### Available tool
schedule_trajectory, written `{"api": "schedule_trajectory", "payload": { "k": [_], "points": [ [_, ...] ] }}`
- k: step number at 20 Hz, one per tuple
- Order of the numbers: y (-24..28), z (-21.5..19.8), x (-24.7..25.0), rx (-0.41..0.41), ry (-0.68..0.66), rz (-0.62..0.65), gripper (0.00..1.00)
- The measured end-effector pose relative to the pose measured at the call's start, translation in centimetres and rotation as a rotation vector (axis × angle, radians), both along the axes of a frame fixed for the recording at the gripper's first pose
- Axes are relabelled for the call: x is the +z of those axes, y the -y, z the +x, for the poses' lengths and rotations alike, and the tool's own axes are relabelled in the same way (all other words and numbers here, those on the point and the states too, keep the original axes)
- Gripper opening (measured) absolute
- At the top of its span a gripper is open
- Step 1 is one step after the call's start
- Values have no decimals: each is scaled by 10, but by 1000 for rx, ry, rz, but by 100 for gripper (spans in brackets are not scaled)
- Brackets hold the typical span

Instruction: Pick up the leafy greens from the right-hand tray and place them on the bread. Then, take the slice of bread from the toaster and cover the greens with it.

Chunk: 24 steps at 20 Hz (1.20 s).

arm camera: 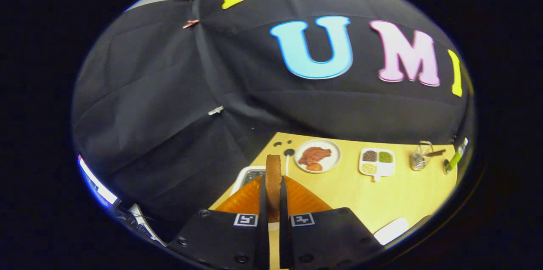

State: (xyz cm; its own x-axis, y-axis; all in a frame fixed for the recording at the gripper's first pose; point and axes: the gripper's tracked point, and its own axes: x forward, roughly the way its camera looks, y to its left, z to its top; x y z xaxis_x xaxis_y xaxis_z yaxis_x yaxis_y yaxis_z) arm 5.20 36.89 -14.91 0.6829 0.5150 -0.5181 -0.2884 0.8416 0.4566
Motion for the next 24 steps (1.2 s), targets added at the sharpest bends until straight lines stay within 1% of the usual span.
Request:
{"api": "schedule_trajectory", "payload": {
  "k": [4,6,9,11,13,18,21,23,24],
  "points": [
    [66,-34,-57,-94,-57,-101,13],
    [83,-54,-86,-136,-101,-110,13],
    [92,-78,-127,-187,-159,-112,13],
    [85,-91,-147,-216,-205,-74,13],
    [74,-99,-163,-242,-257,-4,13],
    [66,-106,-199,-284,-335,90,13],
    [75,-110,-228,-333,-390,124,14],
    [91,-110,-246,-376,-409,120,14],
    [96,-113,-256,-379,-427,110,13]
  ]
}}
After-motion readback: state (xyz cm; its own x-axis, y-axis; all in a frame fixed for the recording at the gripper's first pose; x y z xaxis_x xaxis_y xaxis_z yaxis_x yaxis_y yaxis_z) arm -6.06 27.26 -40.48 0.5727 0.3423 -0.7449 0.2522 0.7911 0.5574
